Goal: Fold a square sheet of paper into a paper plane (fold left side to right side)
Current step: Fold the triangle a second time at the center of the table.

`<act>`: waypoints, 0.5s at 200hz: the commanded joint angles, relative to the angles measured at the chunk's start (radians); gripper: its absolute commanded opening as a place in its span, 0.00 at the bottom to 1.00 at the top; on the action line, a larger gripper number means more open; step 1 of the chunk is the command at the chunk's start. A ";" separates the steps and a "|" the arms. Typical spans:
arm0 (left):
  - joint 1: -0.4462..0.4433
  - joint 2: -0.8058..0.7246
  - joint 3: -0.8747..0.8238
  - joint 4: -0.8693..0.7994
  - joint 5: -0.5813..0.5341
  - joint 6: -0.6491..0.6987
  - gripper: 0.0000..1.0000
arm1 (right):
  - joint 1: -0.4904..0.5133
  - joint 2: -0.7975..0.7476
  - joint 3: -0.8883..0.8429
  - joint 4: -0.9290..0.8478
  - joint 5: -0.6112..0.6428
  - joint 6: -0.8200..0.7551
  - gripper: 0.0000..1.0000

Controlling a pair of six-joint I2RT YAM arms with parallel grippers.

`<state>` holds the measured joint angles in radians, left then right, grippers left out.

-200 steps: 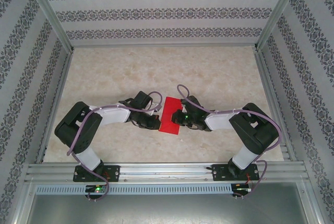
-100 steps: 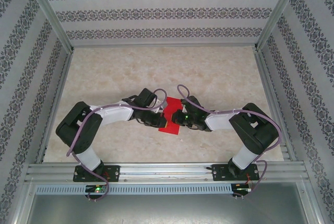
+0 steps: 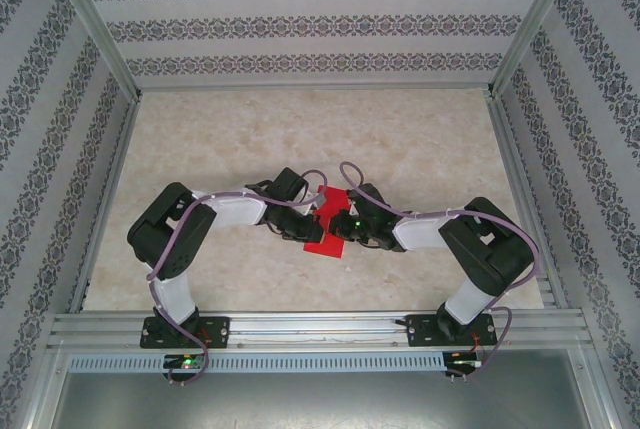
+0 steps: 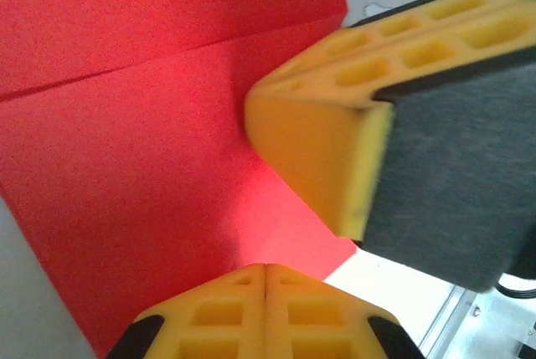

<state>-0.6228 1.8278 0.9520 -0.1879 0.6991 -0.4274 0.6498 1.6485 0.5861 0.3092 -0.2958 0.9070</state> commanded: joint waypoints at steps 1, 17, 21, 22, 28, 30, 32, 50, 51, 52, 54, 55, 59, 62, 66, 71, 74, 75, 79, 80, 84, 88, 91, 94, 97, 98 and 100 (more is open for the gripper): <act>-0.008 0.017 0.026 0.021 -0.004 -0.001 0.02 | -0.006 0.045 -0.029 -0.090 0.043 0.002 0.00; -0.008 0.022 0.028 0.016 -0.017 0.005 0.02 | -0.006 0.050 -0.029 -0.093 0.043 0.000 0.00; -0.008 0.023 0.028 0.015 -0.019 0.007 0.02 | -0.006 0.050 -0.030 -0.094 0.043 -0.001 0.00; -0.008 0.023 0.027 0.014 -0.019 0.007 0.02 | -0.008 0.050 -0.030 -0.095 0.043 -0.002 0.00; -0.008 0.025 0.026 0.012 -0.023 0.008 0.02 | -0.008 0.051 -0.032 -0.097 0.043 -0.003 0.00; -0.008 0.025 0.025 0.011 -0.023 0.008 0.02 | -0.008 0.051 -0.032 -0.098 0.043 -0.004 0.00; -0.008 0.025 0.024 0.010 -0.025 0.009 0.02 | -0.008 0.052 -0.033 -0.099 0.043 -0.004 0.00; -0.009 0.022 0.014 0.006 -0.034 0.013 0.02 | -0.013 0.054 -0.038 -0.108 0.043 -0.008 0.00; -0.009 0.022 0.013 0.006 -0.034 0.013 0.02 | -0.013 0.054 -0.037 -0.109 0.043 -0.008 0.00; -0.009 0.021 0.012 0.006 -0.035 0.014 0.02 | -0.014 0.054 -0.038 -0.110 0.044 -0.008 0.00; -0.008 0.022 0.010 0.005 -0.036 0.014 0.02 | -0.014 0.054 -0.038 -0.111 0.043 -0.009 0.00; -0.008 0.021 0.010 0.005 -0.036 0.015 0.02 | -0.014 0.054 -0.039 -0.113 0.043 -0.009 0.00; -0.008 0.019 0.007 0.006 -0.038 0.014 0.02 | -0.017 0.055 -0.039 -0.114 0.041 -0.011 0.00; -0.008 0.019 0.005 0.005 -0.039 0.014 0.02 | -0.018 0.056 -0.041 -0.116 0.042 -0.012 0.00; -0.009 0.018 0.001 0.005 -0.041 0.014 0.02 | -0.020 0.056 -0.043 -0.118 0.043 -0.013 0.00; -0.008 0.017 -0.003 0.005 -0.042 0.016 0.02 | -0.021 0.057 -0.045 -0.120 0.041 -0.014 0.00; -0.008 0.016 -0.006 0.005 -0.042 0.016 0.02 | -0.023 0.058 -0.046 -0.123 0.041 -0.015 0.00; -0.008 0.015 -0.007 0.005 -0.042 0.016 0.02 | -0.024 0.058 -0.046 -0.122 0.041 -0.016 0.00; -0.008 0.014 -0.011 0.005 -0.044 0.016 0.02 | -0.026 0.060 -0.047 -0.124 0.041 -0.017 0.00; -0.009 0.013 -0.012 0.005 -0.044 0.015 0.02 | -0.027 0.060 -0.048 -0.125 0.041 -0.017 0.00; -0.008 0.011 -0.016 0.005 -0.045 0.016 0.02 | -0.028 0.060 -0.049 -0.128 0.041 -0.020 0.00; -0.008 0.009 -0.020 0.007 -0.047 0.016 0.02 | -0.029 0.063 -0.050 -0.132 0.043 -0.021 0.00; -0.008 0.008 -0.021 0.006 -0.047 0.016 0.02 | -0.032 0.062 -0.052 -0.132 0.043 -0.023 0.00; -0.008 0.007 -0.025 0.007 -0.047 0.016 0.02 | -0.032 0.063 -0.052 -0.135 0.044 -0.024 0.00; -0.008 0.005 -0.027 0.008 -0.048 0.016 0.02 | -0.034 0.063 -0.054 -0.137 0.045 -0.024 0.00; -0.008 0.005 -0.028 0.008 -0.048 0.016 0.02 | -0.034 0.063 -0.054 -0.137 0.046 -0.025 0.00; -0.008 0.003 -0.030 0.008 -0.049 0.016 0.02 | -0.035 0.063 -0.055 -0.139 0.046 -0.025 0.00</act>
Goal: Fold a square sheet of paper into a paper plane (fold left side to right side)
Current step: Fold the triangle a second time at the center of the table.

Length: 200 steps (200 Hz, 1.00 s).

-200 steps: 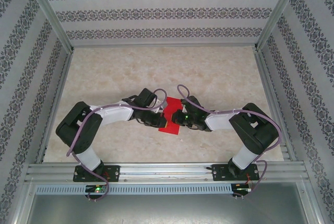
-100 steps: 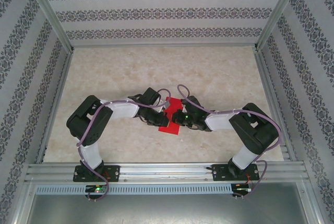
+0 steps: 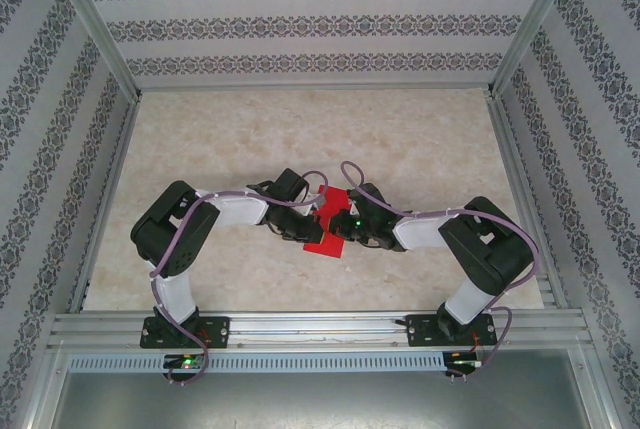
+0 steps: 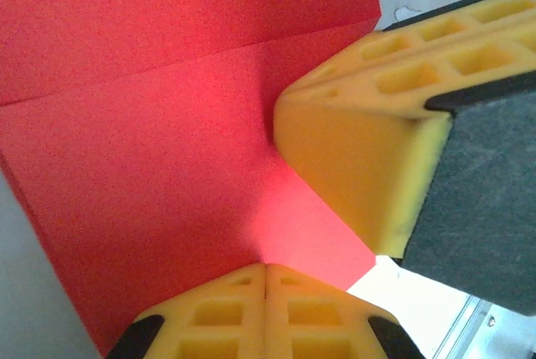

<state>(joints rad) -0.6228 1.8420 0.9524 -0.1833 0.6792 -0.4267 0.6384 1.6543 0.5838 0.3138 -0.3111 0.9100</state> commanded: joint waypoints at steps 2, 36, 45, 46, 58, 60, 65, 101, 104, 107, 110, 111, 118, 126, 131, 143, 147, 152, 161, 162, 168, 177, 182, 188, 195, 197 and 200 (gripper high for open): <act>-0.009 -0.012 -0.033 0.002 -0.029 0.015 0.02 | -0.025 0.058 -0.053 -0.146 0.062 -0.030 0.00; -0.006 -0.036 -0.066 -0.001 -0.036 0.020 0.02 | -0.033 0.063 -0.060 -0.173 0.068 -0.039 0.00; -0.005 -0.041 -0.073 -0.003 -0.038 0.022 0.02 | -0.034 0.065 -0.061 -0.180 0.070 -0.041 0.00; -0.005 -0.042 -0.074 -0.003 -0.038 0.023 0.02 | -0.034 0.065 -0.061 -0.181 0.070 -0.041 0.00; -0.005 -0.047 -0.083 -0.005 -0.037 0.027 0.02 | -0.038 0.068 -0.059 -0.188 0.074 -0.044 0.00; -0.005 -0.047 -0.085 -0.007 -0.038 0.027 0.02 | -0.037 0.068 -0.059 -0.189 0.074 -0.045 0.00; -0.005 -0.049 -0.089 -0.008 -0.038 0.029 0.02 | -0.037 0.068 -0.059 -0.192 0.073 -0.045 0.00; -0.003 -0.070 -0.111 -0.026 -0.053 0.042 0.02 | -0.040 0.073 -0.061 -0.200 0.076 -0.045 0.00; -0.003 -0.071 -0.112 -0.029 -0.055 0.044 0.02 | -0.040 0.073 -0.061 -0.201 0.076 -0.045 0.00; -0.003 -0.073 -0.114 -0.032 -0.058 0.045 0.02 | -0.040 0.073 -0.061 -0.202 0.076 -0.045 0.00; -0.003 -0.074 -0.114 -0.035 -0.061 0.047 0.02 | -0.041 0.073 -0.061 -0.202 0.076 -0.045 0.00; -0.003 -0.075 -0.115 -0.036 -0.063 0.049 0.02 | -0.041 0.073 -0.061 -0.202 0.077 -0.046 0.00; -0.003 -0.080 -0.116 -0.043 -0.070 0.052 0.02 | -0.042 0.072 -0.061 -0.202 0.076 -0.046 0.00; -0.004 -0.084 -0.118 -0.050 -0.076 0.057 0.02 | -0.042 0.072 -0.059 -0.203 0.076 -0.045 0.00; -0.004 -0.086 -0.120 -0.052 -0.077 0.059 0.02 | -0.042 0.072 -0.059 -0.203 0.077 -0.046 0.00; -0.003 -0.089 -0.124 -0.059 -0.082 0.062 0.02 | -0.042 0.073 -0.059 -0.204 0.075 -0.046 0.00; -0.003 -0.090 -0.126 -0.060 -0.084 0.063 0.02 | -0.042 0.072 -0.058 -0.205 0.075 -0.046 0.00; -0.003 -0.090 -0.129 -0.061 -0.086 0.064 0.02 | -0.042 0.073 -0.058 -0.205 0.076 -0.046 0.00; -0.003 -0.093 -0.133 -0.061 -0.091 0.064 0.02 | -0.042 0.073 -0.058 -0.205 0.075 -0.047 0.00; -0.003 -0.093 -0.134 -0.061 -0.092 0.064 0.02 | -0.042 0.073 -0.058 -0.205 0.075 -0.047 0.00; -0.003 -0.095 -0.138 -0.059 -0.094 0.064 0.02 | -0.042 0.073 -0.058 -0.205 0.076 -0.046 0.00; -0.003 -0.096 -0.145 -0.055 -0.101 0.065 0.02 | -0.042 0.073 -0.058 -0.205 0.075 -0.045 0.00; -0.002 -0.099 -0.150 -0.052 -0.107 0.065 0.02 | -0.042 0.073 -0.058 -0.205 0.076 -0.046 0.00; -0.003 -0.101 -0.156 -0.049 -0.116 0.065 0.02 | -0.042 0.073 -0.059 -0.205 0.075 -0.045 0.00; -0.003 -0.104 -0.159 -0.048 -0.123 0.066 0.02 | -0.042 0.075 -0.059 -0.205 0.075 -0.046 0.00; -0.003 -0.104 -0.160 -0.048 -0.126 0.066 0.02 | -0.042 0.075 -0.059 -0.205 0.075 -0.046 0.00; -0.002 -0.105 -0.163 -0.049 -0.130 0.067 0.02 | -0.042 0.076 -0.059 -0.205 0.075 -0.046 0.00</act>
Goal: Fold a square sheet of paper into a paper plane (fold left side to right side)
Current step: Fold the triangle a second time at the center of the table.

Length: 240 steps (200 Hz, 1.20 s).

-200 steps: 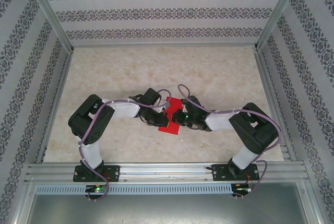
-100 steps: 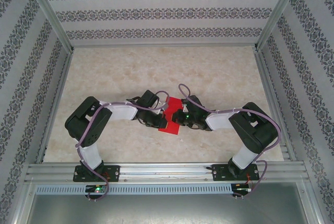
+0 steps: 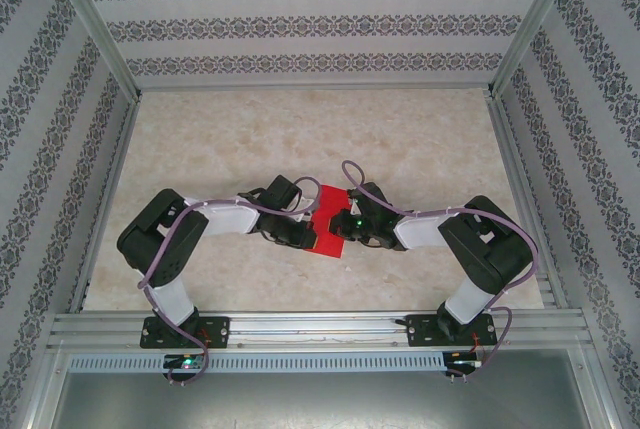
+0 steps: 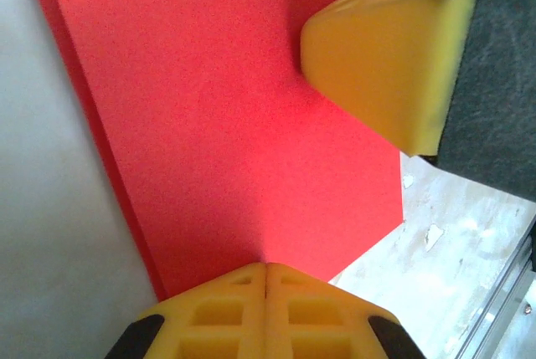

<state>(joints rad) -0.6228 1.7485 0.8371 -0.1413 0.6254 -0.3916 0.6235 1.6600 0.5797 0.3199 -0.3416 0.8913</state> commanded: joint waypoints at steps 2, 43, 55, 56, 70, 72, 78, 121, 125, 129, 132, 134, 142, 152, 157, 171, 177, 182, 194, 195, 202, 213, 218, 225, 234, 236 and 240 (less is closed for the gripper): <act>-0.002 -0.012 -0.048 -0.090 -0.077 0.031 0.02 | -0.028 0.070 -0.054 -0.211 0.106 -0.027 0.00; -0.002 -0.026 -0.065 -0.103 -0.101 0.038 0.02 | -0.027 0.073 -0.052 -0.212 0.102 -0.027 0.00; -0.002 -0.033 -0.067 -0.110 -0.113 0.042 0.02 | -0.027 0.074 -0.051 -0.212 0.103 -0.027 0.00; -0.002 -0.033 -0.067 -0.111 -0.113 0.042 0.02 | -0.027 0.074 -0.051 -0.213 0.103 -0.027 0.00; -0.002 -0.042 -0.072 -0.120 -0.122 0.044 0.02 | -0.027 0.075 -0.050 -0.215 0.102 -0.027 0.00; -0.002 -0.043 -0.073 -0.121 -0.124 0.045 0.02 | -0.026 0.075 -0.050 -0.215 0.102 -0.026 0.00; -0.002 -0.046 -0.077 -0.119 -0.125 0.045 0.02 | -0.028 0.075 -0.049 -0.216 0.102 -0.028 0.00; 0.011 -0.060 -0.109 -0.096 -0.134 0.032 0.02 | -0.026 0.072 -0.049 -0.217 0.101 -0.028 0.00; 0.012 -0.061 -0.112 -0.094 -0.134 0.030 0.02 | -0.025 0.072 -0.049 -0.218 0.101 -0.027 0.00; 0.014 -0.063 -0.113 -0.093 -0.134 0.030 0.02 | -0.025 0.072 -0.049 -0.219 0.101 -0.027 0.00; 0.014 -0.064 -0.117 -0.092 -0.135 0.029 0.02 | -0.024 0.071 -0.049 -0.219 0.102 -0.027 0.00; 0.015 -0.063 -0.116 -0.092 -0.135 0.029 0.02 | -0.024 0.071 -0.049 -0.219 0.101 -0.027 0.00; 0.017 -0.066 -0.121 -0.093 -0.137 0.028 0.02 | -0.024 0.071 -0.049 -0.220 0.101 -0.026 0.00; 0.018 -0.070 -0.124 -0.093 -0.138 0.028 0.02 | -0.025 0.071 -0.049 -0.220 0.101 -0.026 0.00; 0.020 -0.072 -0.125 -0.093 -0.140 0.028 0.02 | -0.024 0.072 -0.049 -0.219 0.101 -0.027 0.00; 0.024 -0.079 -0.130 -0.098 -0.141 0.030 0.02 | -0.022 0.071 -0.049 -0.220 0.099 -0.027 0.00; 0.026 -0.084 -0.133 -0.101 -0.144 0.031 0.02 | -0.023 0.069 -0.048 -0.219 0.099 -0.027 0.00; 0.028 -0.088 -0.136 -0.102 -0.145 0.032 0.02 | -0.022 0.067 -0.047 -0.220 0.099 -0.027 0.00; 0.033 -0.098 -0.143 -0.104 -0.148 0.034 0.02 | -0.022 0.064 -0.046 -0.220 0.099 -0.026 0.00; 0.034 -0.100 -0.144 -0.104 -0.148 0.034 0.02 | -0.022 0.064 -0.046 -0.220 0.098 -0.026 0.00; 0.038 -0.106 -0.148 -0.104 -0.147 0.034 0.02 | -0.021 0.060 -0.045 -0.219 0.097 -0.028 0.00; 0.044 -0.118 -0.152 -0.103 -0.139 0.036 0.02 | -0.019 0.054 -0.039 -0.219 0.095 -0.029 0.00; 0.047 -0.126 -0.153 -0.101 -0.138 0.036 0.03 | -0.019 0.048 -0.036 -0.219 0.092 -0.031 0.00; 0.049 -0.136 -0.156 -0.099 -0.134 0.037 0.04 | -0.018 0.040 -0.031 -0.219 0.089 -0.033 0.00; 0.053 -0.151 -0.156 -0.095 -0.126 0.037 0.05 | -0.018 0.027 -0.022 -0.219 0.083 -0.036 0.00; 0.054 -0.155 -0.156 -0.094 -0.123 0.036 0.05 | -0.018 0.022 -0.020 -0.219 0.083 -0.037 0.00; 0.055 -0.163 -0.156 -0.091 -0.120 0.037 0.06 | -0.018 0.013 -0.015 -0.220 0.079 -0.039 0.00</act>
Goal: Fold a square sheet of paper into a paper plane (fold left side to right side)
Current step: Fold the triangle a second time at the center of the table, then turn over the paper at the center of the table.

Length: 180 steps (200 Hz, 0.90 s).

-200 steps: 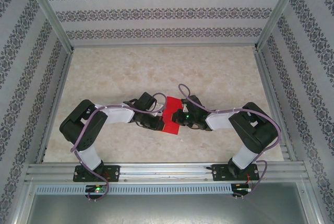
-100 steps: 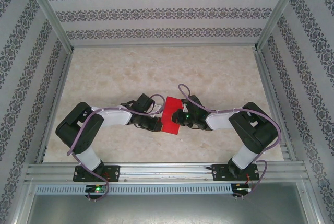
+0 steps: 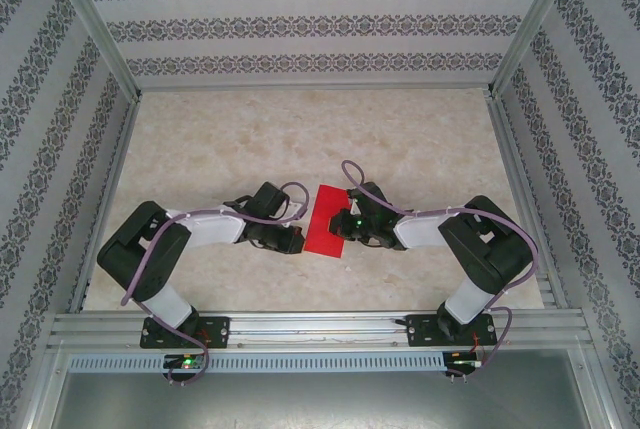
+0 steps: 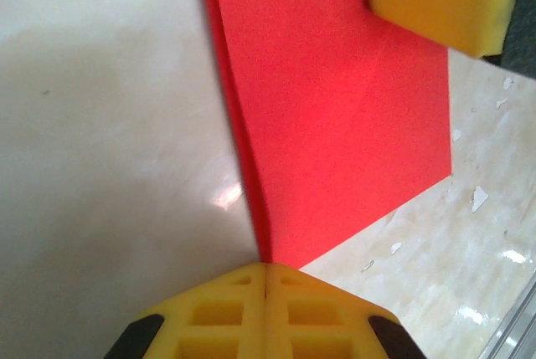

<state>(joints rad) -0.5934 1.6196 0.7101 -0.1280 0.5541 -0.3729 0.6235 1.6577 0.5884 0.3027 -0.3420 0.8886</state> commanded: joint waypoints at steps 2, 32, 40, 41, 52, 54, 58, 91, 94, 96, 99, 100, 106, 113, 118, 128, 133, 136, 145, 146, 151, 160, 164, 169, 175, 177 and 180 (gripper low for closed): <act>0.026 -0.038 -0.029 -0.103 -0.046 0.017 0.07 | -0.018 0.012 -0.021 -0.203 0.078 -0.037 0.00; 0.037 -0.103 -0.025 -0.068 -0.034 0.010 0.16 | -0.020 -0.086 0.017 -0.220 0.070 -0.055 0.08; 0.041 -0.116 -0.024 -0.052 -0.033 0.007 0.19 | -0.023 -0.119 0.023 -0.225 0.073 -0.061 0.13; 0.041 -0.119 -0.024 -0.050 -0.034 0.007 0.19 | -0.024 -0.123 0.023 -0.226 0.074 -0.061 0.14; 0.043 -0.134 -0.025 -0.026 -0.030 0.005 0.23 | -0.028 -0.172 0.023 -0.230 0.078 -0.066 0.21; 0.044 -0.136 -0.024 -0.021 -0.030 0.005 0.24 | -0.030 -0.182 0.022 -0.232 0.080 -0.066 0.22; 0.044 -0.140 -0.023 -0.010 -0.028 0.002 0.26 | -0.033 -0.201 0.020 -0.235 0.084 -0.066 0.25; 0.046 -0.131 -0.004 0.078 0.023 -0.014 0.35 | -0.064 -0.385 -0.042 -0.267 0.139 -0.073 0.48; 0.046 -0.127 -0.003 0.086 0.031 -0.015 0.36 | -0.068 -0.404 -0.052 -0.269 0.143 -0.073 0.49; 0.046 -0.124 0.000 0.091 0.035 -0.014 0.36 | -0.070 -0.417 -0.058 -0.271 0.147 -0.073 0.50; 0.046 -0.120 0.004 0.099 0.043 -0.016 0.37 | -0.074 -0.435 -0.067 -0.273 0.150 -0.074 0.52; 0.046 -0.119 0.005 0.100 0.045 -0.016 0.37 | -0.075 -0.440 -0.070 -0.273 0.151 -0.074 0.52; 0.045 -0.108 0.011 0.113 0.059 -0.016 0.38 | -0.083 -0.477 -0.088 -0.276 0.155 -0.074 0.56; 0.045 -0.095 0.021 0.126 0.076 -0.014 0.39 | -0.094 -0.516 -0.108 -0.283 0.158 -0.073 0.59; 0.045 -0.084 0.028 0.135 0.085 -0.014 0.39 | -0.100 -0.545 -0.123 -0.285 0.158 -0.072 0.62; 0.045 -0.064 0.039 0.151 0.093 -0.015 0.41 | -0.114 -0.599 -0.154 -0.287 0.154 -0.063 0.66; 0.045 -0.054 0.044 0.161 0.097 -0.014 0.41 | -0.120 -0.625 -0.166 -0.288 0.148 -0.060 0.68; 0.046 -0.047 0.046 0.166 0.102 -0.014 0.42 | -0.124 -0.640 -0.173 -0.290 0.142 -0.060 0.69; 0.046 -0.026 0.058 0.180 0.111 -0.014 0.43 | -0.134 -0.677 -0.189 -0.295 0.127 -0.056 0.72; 0.046 -0.024 0.058 0.182 0.112 -0.015 0.43 | -0.135 -0.682 -0.190 -0.296 0.126 -0.055 0.72; 0.046 -0.011 0.064 0.190 0.118 -0.016 0.43 | -0.140 -0.703 -0.199 -0.302 0.119 -0.054 0.74; 0.046 0.011 0.075 0.205 0.129 -0.019 0.43 | -0.147 -0.740 -0.213 -0.313 0.113 -0.051 0.77; 0.044 0.021 0.080 0.211 0.134 -0.023 0.43 | -0.149 -0.756 -0.219 -0.320 0.110 -0.048 0.78; 0.044 0.033 0.085 0.219 0.141 -0.025 0.43 | -0.152 -0.774 -0.226 -0.326 0.107 -0.048 0.79; 0.044 0.047 0.094 0.229 0.148 -0.028 0.43 | -0.155 -0.795 -0.234 -0.335 0.104 -0.045 0.81; 0.044 0.051 0.096 0.232 0.150 -0.030 0.43 | -0.156 -0.802 -0.237 -0.339 0.104 -0.044 0.81; 0.044 0.057 0.099 0.236 0.153 -0.031 0.43 | -0.157 -0.811 -0.238 -0.343 0.103 -0.043 0.81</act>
<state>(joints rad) -0.5606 1.6306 0.7708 0.0265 0.6514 -0.3851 0.4789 0.9123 0.3775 0.0017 -0.2245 0.8410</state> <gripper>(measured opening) 0.429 0.799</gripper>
